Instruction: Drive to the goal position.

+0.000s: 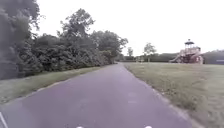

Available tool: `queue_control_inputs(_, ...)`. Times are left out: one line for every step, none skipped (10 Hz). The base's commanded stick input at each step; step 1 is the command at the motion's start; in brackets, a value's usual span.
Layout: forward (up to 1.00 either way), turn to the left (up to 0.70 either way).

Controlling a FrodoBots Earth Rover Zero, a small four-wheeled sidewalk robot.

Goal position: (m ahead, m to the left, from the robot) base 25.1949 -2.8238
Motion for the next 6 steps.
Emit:
queue_control_inputs(0.70,0.00)
queue_control_inputs(0.70,0.00)
queue_control_inputs(0.70,0.00)
queue_control_inputs(0.70,0.00)
queue_control_inputs(0.70,0.00)
queue_control_inputs(0.70,0.00)
